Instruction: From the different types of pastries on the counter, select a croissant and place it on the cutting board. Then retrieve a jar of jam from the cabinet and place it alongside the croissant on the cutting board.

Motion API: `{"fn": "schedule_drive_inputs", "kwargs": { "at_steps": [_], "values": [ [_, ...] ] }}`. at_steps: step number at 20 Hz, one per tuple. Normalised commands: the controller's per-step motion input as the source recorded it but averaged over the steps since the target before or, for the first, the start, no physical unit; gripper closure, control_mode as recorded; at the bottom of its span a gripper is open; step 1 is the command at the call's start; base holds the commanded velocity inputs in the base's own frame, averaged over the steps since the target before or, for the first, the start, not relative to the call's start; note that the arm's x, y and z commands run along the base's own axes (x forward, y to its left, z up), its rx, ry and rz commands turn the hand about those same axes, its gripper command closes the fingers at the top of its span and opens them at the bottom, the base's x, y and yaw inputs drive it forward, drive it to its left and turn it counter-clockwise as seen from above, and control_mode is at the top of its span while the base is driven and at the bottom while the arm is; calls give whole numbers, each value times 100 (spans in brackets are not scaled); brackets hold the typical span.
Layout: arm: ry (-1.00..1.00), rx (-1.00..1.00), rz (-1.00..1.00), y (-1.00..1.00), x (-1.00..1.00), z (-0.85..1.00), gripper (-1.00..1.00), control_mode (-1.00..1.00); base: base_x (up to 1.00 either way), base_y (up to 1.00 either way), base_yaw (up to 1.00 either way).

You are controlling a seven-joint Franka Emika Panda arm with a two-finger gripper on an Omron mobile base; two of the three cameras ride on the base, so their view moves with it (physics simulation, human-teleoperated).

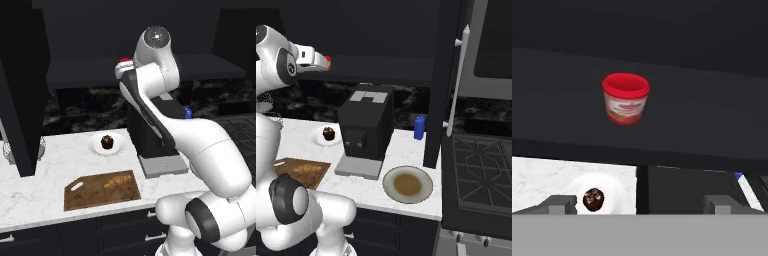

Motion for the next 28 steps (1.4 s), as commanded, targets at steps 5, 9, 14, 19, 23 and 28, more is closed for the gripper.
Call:
{"fn": "schedule_drive_inputs", "kwargs": {
  "at_steps": [5, 9, 14, 19, 23, 28],
  "values": [
    [2, 10, 0, -11, 44, 0, -100, -100, 0, 0, 0],
    [1, 3, 0, 0, 31, 9, -100, -100, 0, 0, 0],
    [1, 0, 0, 3, 20, 12, -100, -100, 0, 0, 0],
    [0, 0, 0, 19, 8, 0, -100, -100, 0, 0, 0],
    [2, 0, 0, 18, 43, 0, -100, -100, 0, 0, 0],
    [6, 0, 0, 2, 75, 0, -100, -100, 0, 0, 0]
  ]
}}
